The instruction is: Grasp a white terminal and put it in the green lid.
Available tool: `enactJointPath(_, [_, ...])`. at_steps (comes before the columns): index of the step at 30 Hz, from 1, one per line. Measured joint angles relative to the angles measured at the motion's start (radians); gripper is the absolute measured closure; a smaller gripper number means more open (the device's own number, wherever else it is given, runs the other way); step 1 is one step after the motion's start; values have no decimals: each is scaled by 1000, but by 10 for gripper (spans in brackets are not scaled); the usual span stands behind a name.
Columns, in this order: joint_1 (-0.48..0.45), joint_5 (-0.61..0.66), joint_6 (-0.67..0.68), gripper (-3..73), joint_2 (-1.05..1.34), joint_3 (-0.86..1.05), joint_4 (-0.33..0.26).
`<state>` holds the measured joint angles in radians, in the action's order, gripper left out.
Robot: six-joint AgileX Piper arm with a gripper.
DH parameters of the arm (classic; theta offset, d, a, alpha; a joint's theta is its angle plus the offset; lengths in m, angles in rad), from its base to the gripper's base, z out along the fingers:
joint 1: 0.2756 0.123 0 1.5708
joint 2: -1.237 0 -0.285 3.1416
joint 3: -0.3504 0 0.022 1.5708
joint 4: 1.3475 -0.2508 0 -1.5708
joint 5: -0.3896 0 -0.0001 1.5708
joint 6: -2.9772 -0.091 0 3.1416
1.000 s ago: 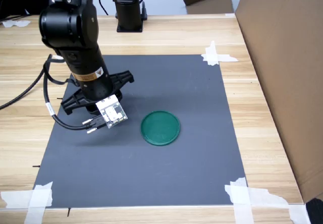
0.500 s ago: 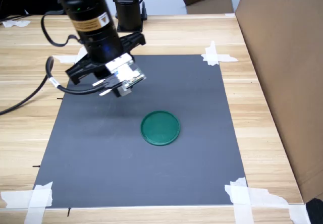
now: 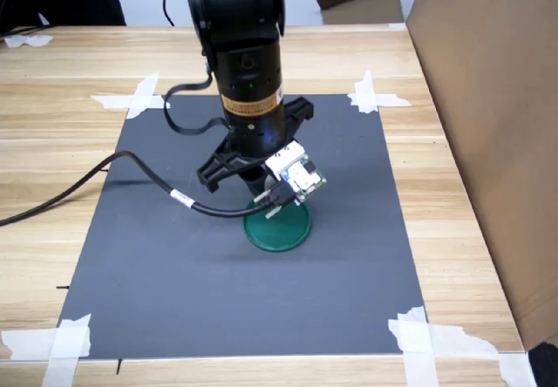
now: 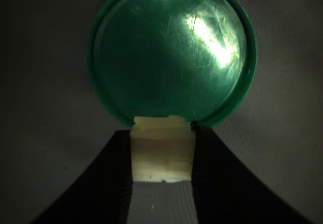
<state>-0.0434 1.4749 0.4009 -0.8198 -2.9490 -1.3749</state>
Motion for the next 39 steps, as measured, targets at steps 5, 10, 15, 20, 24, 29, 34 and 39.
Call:
enactJointPath(5, [0,-41,0,431,-28,0,0])
enactJointPath(10, [0,-59,3,424,-51,0,0])
enactJointPath(15, [0,-79,1,251,-52,0,0])
enactJointPath(20, [0,-78,-1,124,-52,0,0])
enactJointPath(24, [0,-77,-5,117,-46,0,0])
enactJointPath(29, [0,-187,-5,144,48,74,0])
enactJointPath(34, [0,-312,-16,242,159,198,0])
enactJointPath(39, [0,-425,-44,465,300,318,0])
